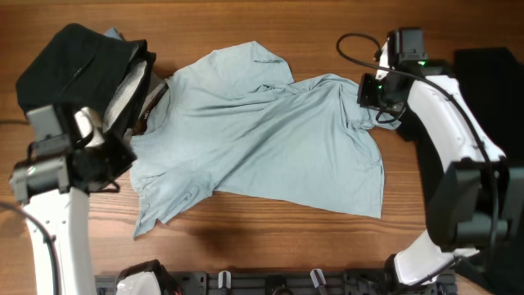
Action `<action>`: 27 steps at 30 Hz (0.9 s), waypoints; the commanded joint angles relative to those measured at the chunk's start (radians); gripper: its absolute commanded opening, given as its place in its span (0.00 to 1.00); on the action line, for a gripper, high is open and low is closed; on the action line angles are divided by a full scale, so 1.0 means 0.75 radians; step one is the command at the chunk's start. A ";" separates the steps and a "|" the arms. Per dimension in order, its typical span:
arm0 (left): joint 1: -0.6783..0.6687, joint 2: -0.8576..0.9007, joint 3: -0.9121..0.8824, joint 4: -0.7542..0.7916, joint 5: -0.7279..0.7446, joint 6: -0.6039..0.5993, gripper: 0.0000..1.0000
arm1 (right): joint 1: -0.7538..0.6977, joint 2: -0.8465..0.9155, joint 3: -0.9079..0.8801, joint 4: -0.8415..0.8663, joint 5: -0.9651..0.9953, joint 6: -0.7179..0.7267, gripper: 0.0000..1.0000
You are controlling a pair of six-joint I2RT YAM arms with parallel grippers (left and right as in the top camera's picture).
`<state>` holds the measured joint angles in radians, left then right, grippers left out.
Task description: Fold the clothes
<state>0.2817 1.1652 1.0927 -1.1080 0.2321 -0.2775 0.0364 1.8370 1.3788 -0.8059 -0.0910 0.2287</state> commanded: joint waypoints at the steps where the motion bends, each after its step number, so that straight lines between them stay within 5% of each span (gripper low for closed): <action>1: -0.140 0.074 0.009 0.040 0.083 0.087 0.04 | -0.003 0.143 -0.045 0.049 0.045 0.087 0.12; 8: -0.285 0.123 0.009 0.062 0.006 0.086 0.04 | -0.078 0.313 -0.045 0.155 0.274 0.204 0.04; 14: -0.304 0.122 0.009 0.067 0.004 0.081 0.05 | -0.244 0.328 -0.042 0.517 0.322 0.224 0.05; 16: -0.304 0.122 0.009 0.067 0.004 0.081 0.09 | -0.277 0.327 -0.031 0.658 0.131 0.136 0.14; 18: -0.304 0.122 0.009 0.067 0.003 0.081 0.13 | -0.281 0.326 -0.016 0.721 -0.036 0.044 0.34; 27: -0.303 0.122 0.009 0.094 -0.181 0.082 0.38 | -0.281 0.076 0.004 0.544 -0.288 -0.063 0.62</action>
<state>0.0589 1.2560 1.0927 -1.0489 0.2050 -0.2218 -0.1772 2.0274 1.3598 -0.3611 -0.1818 0.2371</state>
